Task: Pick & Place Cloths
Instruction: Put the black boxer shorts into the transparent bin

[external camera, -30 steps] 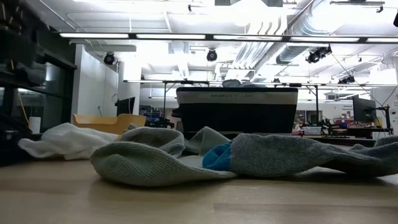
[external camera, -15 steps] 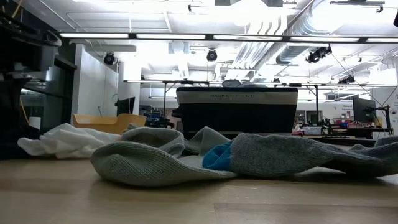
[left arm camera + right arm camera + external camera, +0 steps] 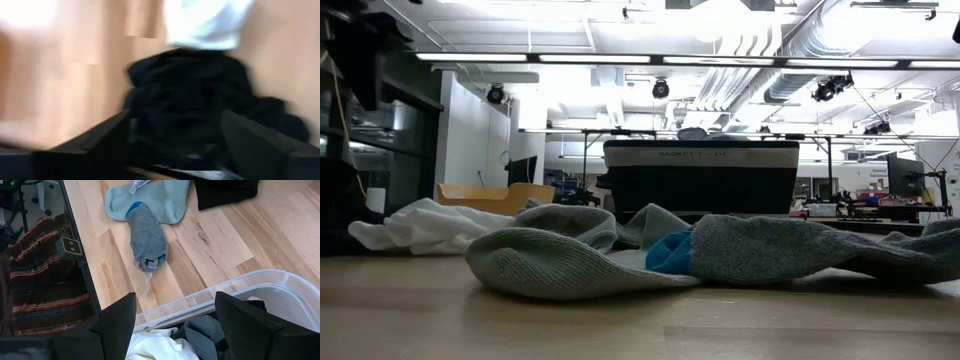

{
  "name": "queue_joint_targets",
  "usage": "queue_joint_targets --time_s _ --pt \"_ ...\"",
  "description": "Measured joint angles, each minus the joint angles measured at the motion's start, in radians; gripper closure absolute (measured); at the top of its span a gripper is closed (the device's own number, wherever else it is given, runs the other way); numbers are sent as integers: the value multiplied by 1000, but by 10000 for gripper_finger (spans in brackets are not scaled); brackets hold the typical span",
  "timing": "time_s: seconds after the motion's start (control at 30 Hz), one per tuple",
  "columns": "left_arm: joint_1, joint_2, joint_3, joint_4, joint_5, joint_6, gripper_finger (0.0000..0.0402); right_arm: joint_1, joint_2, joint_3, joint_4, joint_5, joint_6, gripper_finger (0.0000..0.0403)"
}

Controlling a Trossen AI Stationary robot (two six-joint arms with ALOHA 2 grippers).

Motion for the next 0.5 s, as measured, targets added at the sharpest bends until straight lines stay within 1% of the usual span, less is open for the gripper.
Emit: queue_joint_targets --time_s 0.1,0.17,0.23,0.37,0.5 --pt "0 3 -6 69 84 -27 34 0 0 0 0 0 -4 141" --pt "0 21 -16 60 113 -27 11 0 0 0 0 0 -5 141" --pt "0 40 -31 48 136 -23 16 0 0 0 0 0 -7 141" --pt "0 72 -51 55 141 -43 36 0 0 0 0 0 -7 141" --pt "0 94 -71 77 171 -43 37 0 0 0 0 0 -5 141"
